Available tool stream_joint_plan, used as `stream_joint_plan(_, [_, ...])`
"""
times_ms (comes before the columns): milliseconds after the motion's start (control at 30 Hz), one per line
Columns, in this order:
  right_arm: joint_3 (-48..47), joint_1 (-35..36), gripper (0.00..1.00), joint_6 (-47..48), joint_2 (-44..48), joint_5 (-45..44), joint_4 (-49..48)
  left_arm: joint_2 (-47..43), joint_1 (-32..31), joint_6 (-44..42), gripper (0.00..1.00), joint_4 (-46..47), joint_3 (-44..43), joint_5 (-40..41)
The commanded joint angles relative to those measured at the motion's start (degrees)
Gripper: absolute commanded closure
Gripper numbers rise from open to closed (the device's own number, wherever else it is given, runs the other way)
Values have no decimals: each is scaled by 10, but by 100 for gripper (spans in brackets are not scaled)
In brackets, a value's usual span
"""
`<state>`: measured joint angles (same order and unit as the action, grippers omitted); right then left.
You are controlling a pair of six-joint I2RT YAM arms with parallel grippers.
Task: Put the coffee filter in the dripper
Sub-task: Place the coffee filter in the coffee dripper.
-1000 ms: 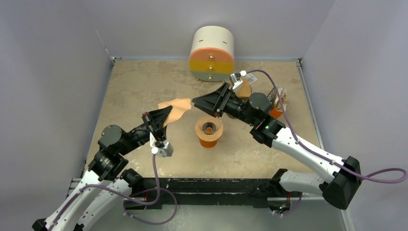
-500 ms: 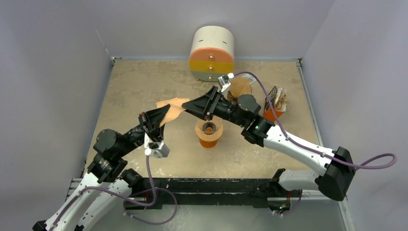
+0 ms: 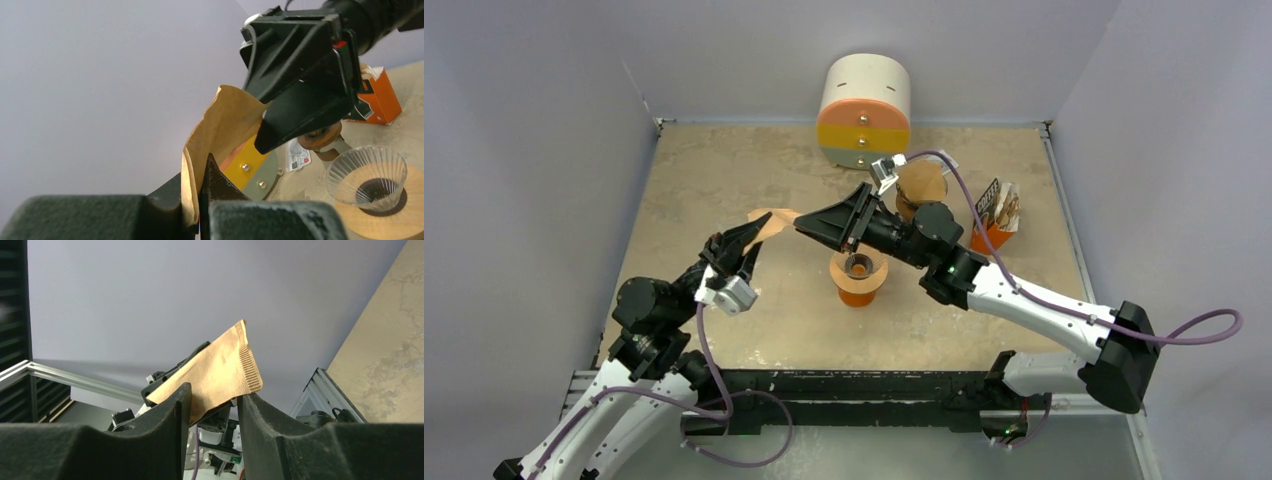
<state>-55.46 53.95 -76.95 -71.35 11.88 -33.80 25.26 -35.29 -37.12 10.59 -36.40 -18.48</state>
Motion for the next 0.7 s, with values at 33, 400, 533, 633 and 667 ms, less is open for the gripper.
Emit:
stream_joint_plan(33, [-18, 15, 59, 5, -1, -30, -42, 11, 0, 102, 100, 61, 2, 50])
stream_joint_plan(400, [-25, 26, 63, 22, 3, -48, -42, 16, -1, 136, 100, 55, -4, 28])
stream_joint_plan(533, [-25, 27, 66, 28, 10, -53, -39, 13, -1, 148, 100, 54, -6, 13])
stream_joint_plan(633, [-23, 28, 68, 33, 16, -57, -38, 12, -1, 157, 100, 54, -6, -2])
stream_joint_plan(667, [-22, 28, 68, 34, 18, -58, -38, 11, -1, 160, 100, 54, -7, -7])
